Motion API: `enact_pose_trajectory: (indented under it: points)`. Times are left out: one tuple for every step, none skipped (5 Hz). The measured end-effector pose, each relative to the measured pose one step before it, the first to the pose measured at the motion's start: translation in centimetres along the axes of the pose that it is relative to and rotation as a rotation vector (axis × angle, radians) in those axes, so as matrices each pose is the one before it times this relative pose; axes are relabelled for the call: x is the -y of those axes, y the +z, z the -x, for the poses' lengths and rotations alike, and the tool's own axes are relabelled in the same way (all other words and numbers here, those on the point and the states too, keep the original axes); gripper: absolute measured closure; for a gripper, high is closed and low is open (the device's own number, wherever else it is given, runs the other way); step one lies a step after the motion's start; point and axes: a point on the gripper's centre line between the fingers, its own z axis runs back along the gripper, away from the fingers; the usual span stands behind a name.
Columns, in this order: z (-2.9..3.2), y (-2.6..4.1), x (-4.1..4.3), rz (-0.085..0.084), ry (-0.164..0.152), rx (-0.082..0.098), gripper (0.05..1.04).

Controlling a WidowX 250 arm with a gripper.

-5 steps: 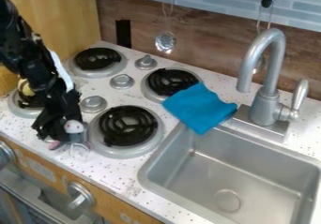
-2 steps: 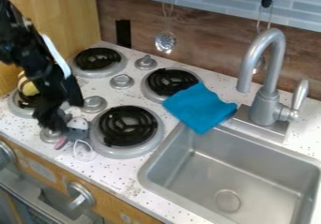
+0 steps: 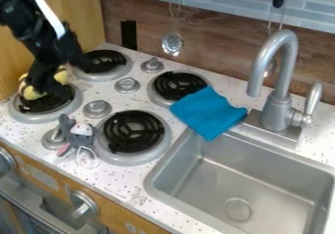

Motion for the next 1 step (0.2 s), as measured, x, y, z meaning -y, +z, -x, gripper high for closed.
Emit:
enact_pose_trajectory:
  points:
    - [-0.088, 0.207, -0.125, -0.0063, -0.0083, -0.0003, 0.081]
